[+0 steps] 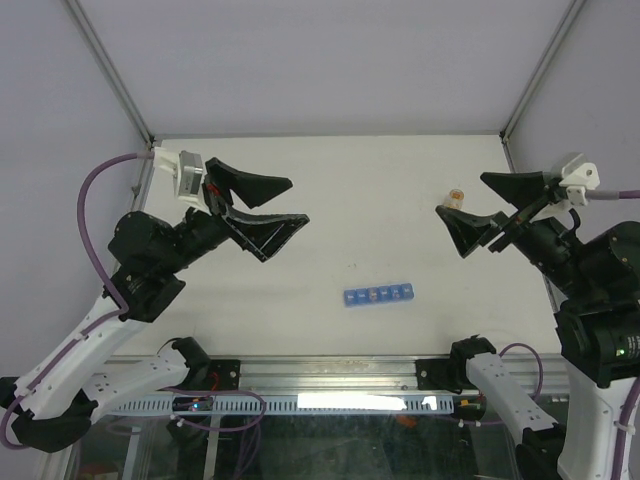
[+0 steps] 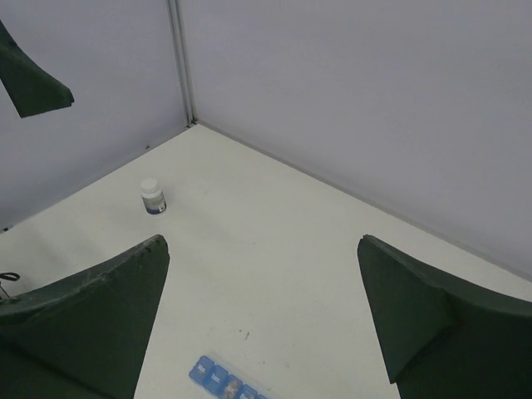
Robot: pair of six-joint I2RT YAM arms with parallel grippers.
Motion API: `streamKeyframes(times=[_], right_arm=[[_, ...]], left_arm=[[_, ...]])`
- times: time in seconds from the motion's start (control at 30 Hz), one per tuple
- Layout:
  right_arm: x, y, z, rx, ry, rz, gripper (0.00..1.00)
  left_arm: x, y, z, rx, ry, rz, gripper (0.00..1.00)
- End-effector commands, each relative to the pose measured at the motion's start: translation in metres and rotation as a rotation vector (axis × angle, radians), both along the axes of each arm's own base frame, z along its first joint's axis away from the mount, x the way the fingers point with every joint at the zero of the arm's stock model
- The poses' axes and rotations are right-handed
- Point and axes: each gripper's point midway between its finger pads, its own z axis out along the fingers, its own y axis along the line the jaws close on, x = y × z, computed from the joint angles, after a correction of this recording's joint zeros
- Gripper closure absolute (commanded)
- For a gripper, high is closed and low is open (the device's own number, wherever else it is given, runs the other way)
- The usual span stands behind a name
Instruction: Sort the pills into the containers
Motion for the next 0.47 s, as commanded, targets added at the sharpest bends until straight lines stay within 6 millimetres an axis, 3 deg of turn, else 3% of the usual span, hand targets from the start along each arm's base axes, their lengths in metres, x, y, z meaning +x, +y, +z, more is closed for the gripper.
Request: streamKeyframes(times=[0.0,0.23,0.43], right_arm=[[-0.008,-0.008,0.022,0.107,0.014,-0.054,0.00],[-0.006,-0.012,0.026,0.115,0.007,-0.082,0.00],[0.000,-0.012,0.016,0.045,-0.016,-0.076,0.00]], left_arm=[[-0.019,0.014,0.024,-0.030,-0.050,-0.022,0.01],[-0.021,0.014,0.020,-0.011,-0.051,-0.026,0.01],[-0.023,0.014,0.016,0.004,-0.069,-0.029,0.01]])
